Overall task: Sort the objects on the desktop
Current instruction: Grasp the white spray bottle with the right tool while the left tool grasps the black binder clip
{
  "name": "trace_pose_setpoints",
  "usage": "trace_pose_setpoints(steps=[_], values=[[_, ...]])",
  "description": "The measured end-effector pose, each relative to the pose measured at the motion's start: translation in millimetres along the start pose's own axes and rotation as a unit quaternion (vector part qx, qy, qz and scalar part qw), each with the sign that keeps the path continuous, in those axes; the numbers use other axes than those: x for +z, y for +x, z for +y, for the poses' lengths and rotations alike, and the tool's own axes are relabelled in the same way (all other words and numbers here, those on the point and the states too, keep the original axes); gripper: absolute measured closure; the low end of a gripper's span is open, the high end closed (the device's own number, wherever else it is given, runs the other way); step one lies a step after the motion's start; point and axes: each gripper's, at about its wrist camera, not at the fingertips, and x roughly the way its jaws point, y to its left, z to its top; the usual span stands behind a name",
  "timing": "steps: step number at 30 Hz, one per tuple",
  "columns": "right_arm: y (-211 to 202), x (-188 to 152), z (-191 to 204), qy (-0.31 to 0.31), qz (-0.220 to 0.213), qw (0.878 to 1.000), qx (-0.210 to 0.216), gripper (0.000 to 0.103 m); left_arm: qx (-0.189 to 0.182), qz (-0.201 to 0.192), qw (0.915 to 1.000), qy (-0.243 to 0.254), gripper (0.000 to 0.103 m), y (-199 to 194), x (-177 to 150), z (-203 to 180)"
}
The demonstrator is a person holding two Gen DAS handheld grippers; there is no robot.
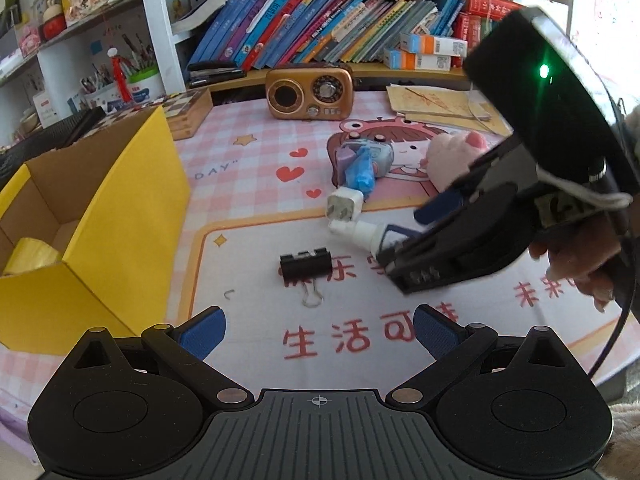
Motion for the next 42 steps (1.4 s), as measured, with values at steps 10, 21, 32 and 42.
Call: trace_pose_setpoints(steps=[10, 21, 32, 42], values=[[-6.2, -21.7, -18.4, 0.057, 0.013, 0.998, 0.017, 0.072, 0.02, 0.001, 0.9996, -0.02, 0.009, 27.6, 12.2, 8.8], [-30.6, -60.5, -20.4, 0.159, -0.001, 0.987, -0.026, 0.072, 0.035, 0.019, 0.9981, -0.048, 0.036, 74.7, 25.4, 5.7], [-30.2, -65.5, -17.1, 0.164, 0.008, 0.986, -0.036, 0.072, 0.034, 0.022, 0.9969, -0.068, 0.047, 82.9, 23.5, 3.2], [-33.1, -67.2, -17.8, 0.177, 0.001, 0.984, -0.035, 0.073, 0.013, 0.019, 0.9975, -0.067, 0.065, 76.9, 23.5, 6.1]])
